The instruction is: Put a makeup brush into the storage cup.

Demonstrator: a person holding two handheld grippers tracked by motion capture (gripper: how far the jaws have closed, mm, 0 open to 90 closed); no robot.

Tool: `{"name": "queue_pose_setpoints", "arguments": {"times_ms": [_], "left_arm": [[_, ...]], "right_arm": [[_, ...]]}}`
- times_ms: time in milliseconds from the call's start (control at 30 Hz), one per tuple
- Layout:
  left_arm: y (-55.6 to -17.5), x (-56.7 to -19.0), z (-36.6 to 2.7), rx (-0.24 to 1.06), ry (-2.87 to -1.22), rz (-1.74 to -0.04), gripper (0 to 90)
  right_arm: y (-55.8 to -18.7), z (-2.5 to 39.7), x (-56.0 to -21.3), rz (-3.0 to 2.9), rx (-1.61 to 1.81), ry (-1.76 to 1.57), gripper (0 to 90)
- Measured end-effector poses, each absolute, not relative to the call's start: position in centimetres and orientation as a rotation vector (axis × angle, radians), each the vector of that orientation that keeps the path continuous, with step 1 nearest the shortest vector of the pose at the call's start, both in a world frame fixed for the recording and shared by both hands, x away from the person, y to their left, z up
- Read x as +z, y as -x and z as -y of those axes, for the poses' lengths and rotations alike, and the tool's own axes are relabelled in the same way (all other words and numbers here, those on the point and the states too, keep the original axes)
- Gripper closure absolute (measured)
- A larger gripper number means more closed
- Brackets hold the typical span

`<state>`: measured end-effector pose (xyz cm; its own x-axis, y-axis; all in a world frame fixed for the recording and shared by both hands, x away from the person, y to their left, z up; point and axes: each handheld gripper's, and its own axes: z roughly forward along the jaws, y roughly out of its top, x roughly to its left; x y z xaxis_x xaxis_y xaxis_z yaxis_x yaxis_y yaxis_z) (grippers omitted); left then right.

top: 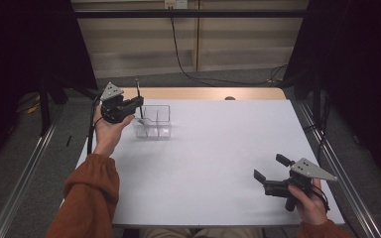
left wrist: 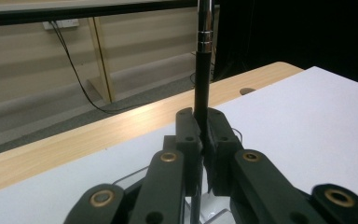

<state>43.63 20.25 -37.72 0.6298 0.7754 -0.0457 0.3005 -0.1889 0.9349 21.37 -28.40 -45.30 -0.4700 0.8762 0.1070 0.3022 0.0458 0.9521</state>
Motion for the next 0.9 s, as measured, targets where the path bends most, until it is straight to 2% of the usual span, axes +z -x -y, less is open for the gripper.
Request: {"name": "queue_pose_setpoints", "arguments": {"times_ms": [900], "left_arm": [[-43.4,-39.8,-20.4,0.512,-1.816,-0.919,85.7]], "right_arm": [[-21.4,28.3,-45.3,-1.817,1.441,-1.188,0.0]]}}
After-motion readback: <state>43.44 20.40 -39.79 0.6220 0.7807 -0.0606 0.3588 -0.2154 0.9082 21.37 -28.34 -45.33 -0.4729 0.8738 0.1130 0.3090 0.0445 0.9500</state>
